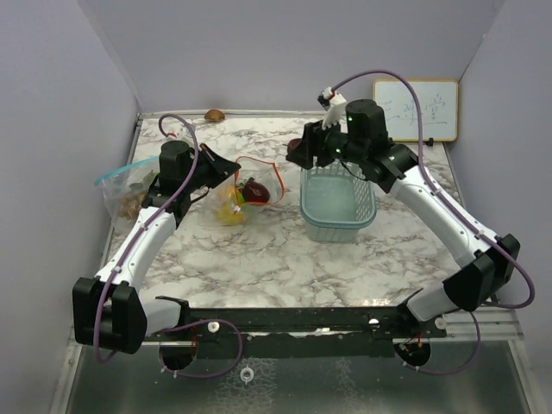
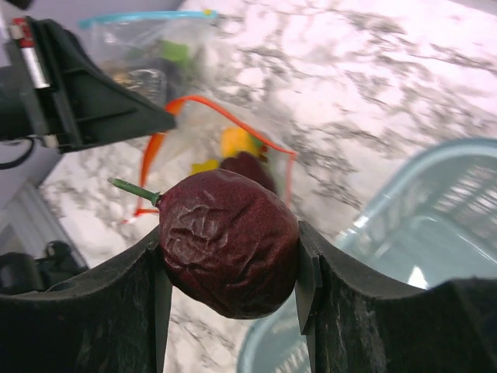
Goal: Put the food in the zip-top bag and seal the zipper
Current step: Pick up the fake fruit from the bin, then place the fake fruit in the zipper food storage bag.
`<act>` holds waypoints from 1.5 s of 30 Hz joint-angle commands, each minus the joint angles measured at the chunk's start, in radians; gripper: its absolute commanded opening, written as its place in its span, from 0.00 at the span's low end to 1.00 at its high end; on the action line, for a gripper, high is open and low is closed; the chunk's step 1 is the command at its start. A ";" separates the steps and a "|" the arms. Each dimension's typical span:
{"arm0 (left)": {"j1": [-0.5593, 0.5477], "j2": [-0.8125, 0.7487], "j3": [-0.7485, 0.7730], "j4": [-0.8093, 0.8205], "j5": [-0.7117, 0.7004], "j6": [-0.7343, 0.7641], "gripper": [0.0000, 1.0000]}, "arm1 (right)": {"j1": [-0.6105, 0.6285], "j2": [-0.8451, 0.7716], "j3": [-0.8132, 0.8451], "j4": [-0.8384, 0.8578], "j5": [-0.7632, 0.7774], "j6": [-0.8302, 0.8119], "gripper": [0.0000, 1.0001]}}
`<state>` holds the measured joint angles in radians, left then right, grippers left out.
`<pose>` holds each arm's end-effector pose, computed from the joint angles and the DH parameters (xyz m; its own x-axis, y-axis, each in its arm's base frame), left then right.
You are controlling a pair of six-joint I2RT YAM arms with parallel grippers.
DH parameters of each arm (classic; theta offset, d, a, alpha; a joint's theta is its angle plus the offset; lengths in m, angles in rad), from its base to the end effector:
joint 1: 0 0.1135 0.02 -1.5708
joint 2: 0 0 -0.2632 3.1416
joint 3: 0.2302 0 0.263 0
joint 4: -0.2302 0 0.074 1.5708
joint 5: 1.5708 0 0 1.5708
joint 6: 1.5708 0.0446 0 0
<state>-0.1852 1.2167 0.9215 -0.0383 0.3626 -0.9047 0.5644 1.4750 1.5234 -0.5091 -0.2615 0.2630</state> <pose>0.2925 -0.0709 0.3054 -0.5932 -0.6368 -0.4926 0.0570 0.5771 -0.8147 0.2917 0.1983 0.3958 -0.5479 -0.0496 -0.8351 -0.5902 0.7303 0.3439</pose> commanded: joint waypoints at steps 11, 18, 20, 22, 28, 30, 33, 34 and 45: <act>0.003 -0.037 0.015 0.036 0.024 -0.017 0.00 | 0.101 0.237 0.007 0.196 -0.155 0.189 0.15; 0.003 -0.022 0.017 0.051 0.032 -0.031 0.00 | 0.148 0.365 0.098 0.152 -0.116 0.209 0.26; 0.003 -0.018 0.018 0.056 0.035 -0.035 0.00 | 0.164 0.409 0.143 0.115 -0.106 0.204 0.43; 0.003 -0.015 0.022 0.057 0.035 -0.036 0.00 | 0.170 0.440 0.173 0.087 -0.101 0.202 0.60; 0.003 -0.018 0.022 0.051 0.030 -0.032 0.00 | 0.170 0.403 0.183 0.080 -0.050 0.152 1.00; 0.003 -0.016 0.020 0.053 0.029 -0.032 0.00 | 0.170 0.362 0.151 0.084 -0.047 0.123 1.00; 0.003 -0.016 0.019 0.051 0.028 -0.030 0.00 | 0.170 0.266 0.038 0.151 -0.101 0.069 1.00; 0.003 -0.015 0.020 0.051 0.028 -0.029 0.00 | 0.170 0.232 -0.003 0.175 -0.133 0.043 1.00; 0.003 0.010 0.052 0.043 0.045 -0.024 0.00 | 0.170 0.045 -0.247 0.209 -0.303 -0.422 0.91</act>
<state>-0.1852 1.2167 0.9230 -0.0307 0.3763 -0.9298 0.7319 1.5208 1.3117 -0.3363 -0.5041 0.0666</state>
